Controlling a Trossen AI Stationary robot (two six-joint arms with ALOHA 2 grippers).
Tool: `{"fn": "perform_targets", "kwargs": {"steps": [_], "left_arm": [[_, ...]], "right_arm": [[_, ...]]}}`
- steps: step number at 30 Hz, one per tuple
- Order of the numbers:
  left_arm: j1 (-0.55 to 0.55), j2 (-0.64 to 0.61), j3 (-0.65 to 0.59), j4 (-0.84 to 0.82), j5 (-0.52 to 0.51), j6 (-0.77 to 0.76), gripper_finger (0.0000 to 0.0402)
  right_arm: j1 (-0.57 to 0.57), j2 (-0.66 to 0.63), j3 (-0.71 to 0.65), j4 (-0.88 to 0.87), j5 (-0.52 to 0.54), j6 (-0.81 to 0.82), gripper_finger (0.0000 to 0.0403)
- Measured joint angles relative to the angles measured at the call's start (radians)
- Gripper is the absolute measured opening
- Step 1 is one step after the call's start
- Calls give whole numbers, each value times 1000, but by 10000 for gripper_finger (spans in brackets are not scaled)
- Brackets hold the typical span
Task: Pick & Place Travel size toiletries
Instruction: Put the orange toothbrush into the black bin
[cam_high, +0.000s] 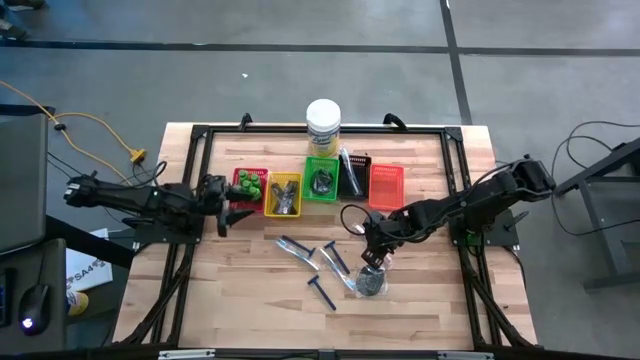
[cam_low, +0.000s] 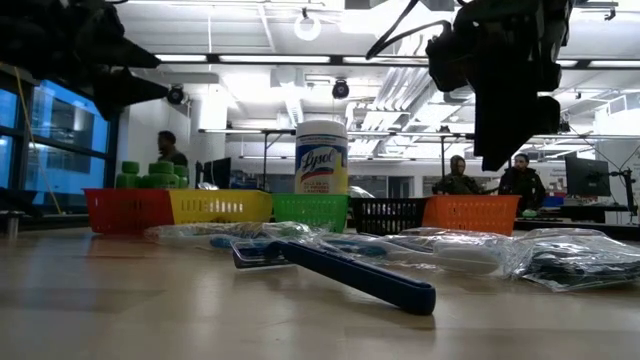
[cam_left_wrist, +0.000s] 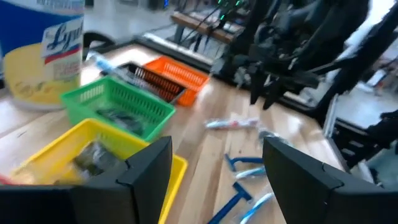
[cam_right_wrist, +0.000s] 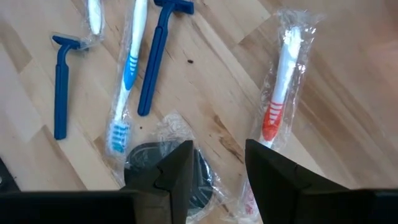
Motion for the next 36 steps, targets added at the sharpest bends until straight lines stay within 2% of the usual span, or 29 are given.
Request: {"fn": "perform_targets", "kwargs": {"steps": [4, 16, 24, 29, 36], "left_arm": [[0, -57, -67, 97, 0, 26, 242], [0, -209, -196, 145, -12, 44, 242], [0, -195, -197, 145, -34, 81, 242], [0, -193, -198, 144, -34, 81, 242], [0, -193, -200, 141, -34, 81, 242]], "right_arm": [[0, 0, 0, 0, -17, 0, 136], [0, 0, 0, 0, -40, 0, 136], [0, 0, 0, -6, 18, 5, 136], [0, 0, 0, -13, 61, 78, 136], [-2, 0, 0, -11, 65, 99, 136]]}}
